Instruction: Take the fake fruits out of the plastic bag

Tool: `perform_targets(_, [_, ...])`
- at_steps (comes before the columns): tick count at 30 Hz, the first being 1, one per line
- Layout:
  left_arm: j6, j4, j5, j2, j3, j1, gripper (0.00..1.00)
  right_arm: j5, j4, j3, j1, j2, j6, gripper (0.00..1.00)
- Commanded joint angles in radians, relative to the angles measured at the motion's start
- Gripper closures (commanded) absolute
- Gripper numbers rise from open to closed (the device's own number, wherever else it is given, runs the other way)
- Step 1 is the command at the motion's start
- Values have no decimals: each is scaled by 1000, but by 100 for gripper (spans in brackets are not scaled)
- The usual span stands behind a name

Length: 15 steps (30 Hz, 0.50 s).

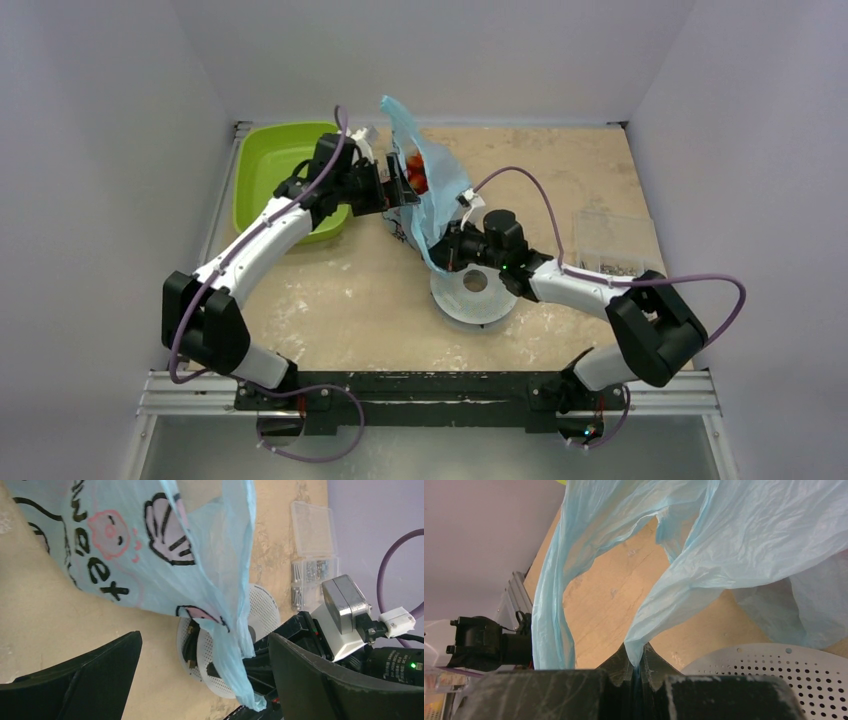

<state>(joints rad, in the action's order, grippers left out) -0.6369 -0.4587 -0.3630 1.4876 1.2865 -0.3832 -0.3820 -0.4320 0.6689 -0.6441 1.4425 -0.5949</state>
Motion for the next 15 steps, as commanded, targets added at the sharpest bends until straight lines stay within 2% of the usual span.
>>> perform_targets(1, [-82, 148, 122, 3, -32, -59, 2, 37, -44, 24, -18, -8, -7, 100])
perform_targets(3, [-114, 163, 135, 18, -43, -64, 6, 41, -43, 29, -25, -8, -11, 100])
perform_targets(5, [-121, 164, 123, 35, -49, -62, 18, 53, -43, 25, -33, -12, -14, 100])
perform_targets(7, [-125, 179, 113, 38, -72, -62, 39, 68, -41, 18, -38, -17, -21, 100])
perform_targets(9, [-131, 183, 120, 25, -103, -58, 71, 93, -35, 5, -39, -30, -40, 100])
perform_targets(12, [-100, 133, 216, -25, -140, -57, 99, 131, -13, -18, -40, -43, -79, 100])
perform_targets(13, [-88, 113, 242, -36, -145, -56, 100, 144, -3, -23, -42, -47, -93, 100])
perform_targets(15, [-50, 84, 269, -56, -162, -56, 100, 158, 35, -22, -43, -52, -110, 93])
